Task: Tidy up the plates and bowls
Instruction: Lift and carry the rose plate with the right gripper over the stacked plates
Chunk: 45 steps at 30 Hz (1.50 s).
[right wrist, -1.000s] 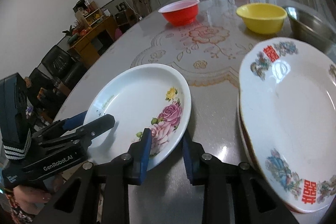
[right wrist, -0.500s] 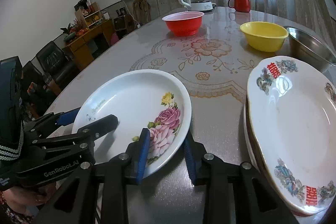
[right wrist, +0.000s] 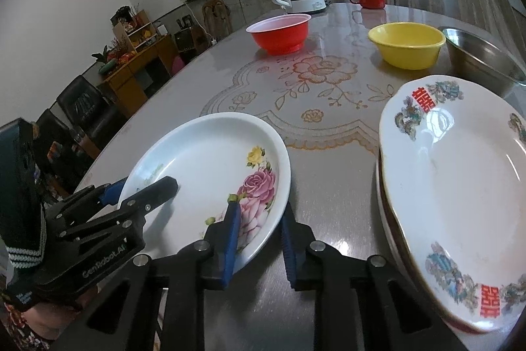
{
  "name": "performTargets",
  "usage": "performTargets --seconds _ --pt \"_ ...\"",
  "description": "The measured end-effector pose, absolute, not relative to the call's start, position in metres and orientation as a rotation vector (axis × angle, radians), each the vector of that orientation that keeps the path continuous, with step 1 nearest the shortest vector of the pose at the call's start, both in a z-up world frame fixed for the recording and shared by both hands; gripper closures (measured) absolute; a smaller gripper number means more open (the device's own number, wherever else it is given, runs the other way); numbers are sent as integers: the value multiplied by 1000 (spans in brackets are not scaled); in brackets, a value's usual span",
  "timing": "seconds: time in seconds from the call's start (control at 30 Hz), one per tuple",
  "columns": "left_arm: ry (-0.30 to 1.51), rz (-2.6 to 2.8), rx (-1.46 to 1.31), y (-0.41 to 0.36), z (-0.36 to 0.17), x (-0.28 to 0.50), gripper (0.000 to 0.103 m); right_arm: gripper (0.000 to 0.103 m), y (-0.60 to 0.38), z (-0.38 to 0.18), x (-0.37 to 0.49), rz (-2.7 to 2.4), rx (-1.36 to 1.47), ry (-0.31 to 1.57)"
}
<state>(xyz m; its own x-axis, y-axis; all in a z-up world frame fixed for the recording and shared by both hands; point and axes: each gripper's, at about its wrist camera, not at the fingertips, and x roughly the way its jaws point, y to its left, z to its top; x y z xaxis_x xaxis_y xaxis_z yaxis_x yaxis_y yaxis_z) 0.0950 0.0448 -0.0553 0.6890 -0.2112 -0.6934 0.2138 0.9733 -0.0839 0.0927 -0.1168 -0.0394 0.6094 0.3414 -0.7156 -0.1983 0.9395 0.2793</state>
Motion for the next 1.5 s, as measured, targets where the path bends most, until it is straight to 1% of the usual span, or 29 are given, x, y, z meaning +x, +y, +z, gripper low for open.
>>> performTargets --seconds 0.1,0.17,0.23,0.37,0.9,1.13,1.5 --pt "774 -233 -15 49 -54 95 60 81 -115 -36 88 329 167 849" --pt "769 -232 -18 50 -53 95 61 84 -116 -35 88 336 177 846" --pt "754 -232 -17 49 -50 92 61 84 -117 -33 87 339 179 837" --pt "716 -240 -8 44 -44 86 61 85 -118 -25 84 330 158 802" --pt "681 -269 4 28 -31 80 61 85 -135 -9 70 304 180 757" --pt "653 -302 20 13 -19 77 61 85 -151 2 63 279 205 732" --pt "608 -393 69 -36 4 78 61 85 -195 19 44 191 258 685"
